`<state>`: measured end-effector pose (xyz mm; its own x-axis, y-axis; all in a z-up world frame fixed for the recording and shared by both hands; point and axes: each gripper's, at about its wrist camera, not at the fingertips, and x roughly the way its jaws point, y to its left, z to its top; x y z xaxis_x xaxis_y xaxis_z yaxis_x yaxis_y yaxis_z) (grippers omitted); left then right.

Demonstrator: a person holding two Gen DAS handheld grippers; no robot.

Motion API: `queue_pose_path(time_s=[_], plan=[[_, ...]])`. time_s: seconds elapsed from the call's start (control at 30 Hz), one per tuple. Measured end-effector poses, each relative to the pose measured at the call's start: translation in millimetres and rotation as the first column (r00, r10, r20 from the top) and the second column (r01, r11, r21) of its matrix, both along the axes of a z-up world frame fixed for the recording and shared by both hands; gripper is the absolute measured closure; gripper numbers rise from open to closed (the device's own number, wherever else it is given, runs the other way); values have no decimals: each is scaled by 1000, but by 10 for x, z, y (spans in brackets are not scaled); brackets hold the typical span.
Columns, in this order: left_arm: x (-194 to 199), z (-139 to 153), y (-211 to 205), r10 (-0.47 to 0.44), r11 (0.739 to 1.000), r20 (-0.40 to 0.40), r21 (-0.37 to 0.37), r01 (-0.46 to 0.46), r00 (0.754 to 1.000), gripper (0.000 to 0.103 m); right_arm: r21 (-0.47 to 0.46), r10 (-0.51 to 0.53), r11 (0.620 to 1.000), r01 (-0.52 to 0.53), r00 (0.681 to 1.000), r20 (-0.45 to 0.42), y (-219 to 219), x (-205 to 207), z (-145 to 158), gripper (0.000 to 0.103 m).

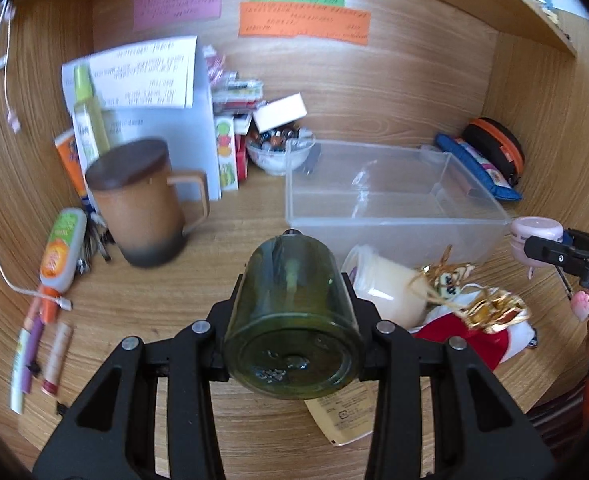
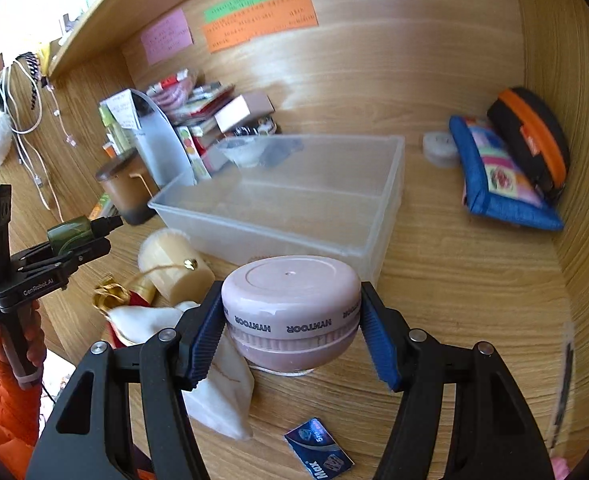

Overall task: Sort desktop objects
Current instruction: 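Carry the green bottle and pink container into the clear box and release both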

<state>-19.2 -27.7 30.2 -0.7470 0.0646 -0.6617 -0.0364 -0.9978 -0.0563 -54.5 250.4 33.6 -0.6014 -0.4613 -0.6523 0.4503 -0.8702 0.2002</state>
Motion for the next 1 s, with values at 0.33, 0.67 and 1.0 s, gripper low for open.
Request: queue_pose_path(time_s=[0.33, 0.67, 1.0], plan=[[17, 433, 111, -100, 995, -54, 3, 100, 994, 63, -5, 13, 1000, -14, 997, -71, -6, 104, 348, 43], [-261, 869, 106, -135, 991, -78, 1, 136, 988, 63, 4, 20, 1000, -20, 994, -112, -24, -55, 642, 43], [-775, 937, 150, -146, 989, -50, -23, 145, 988, 63, 27, 35, 999, -33, 993, -109, -190, -536, 729, 43]])
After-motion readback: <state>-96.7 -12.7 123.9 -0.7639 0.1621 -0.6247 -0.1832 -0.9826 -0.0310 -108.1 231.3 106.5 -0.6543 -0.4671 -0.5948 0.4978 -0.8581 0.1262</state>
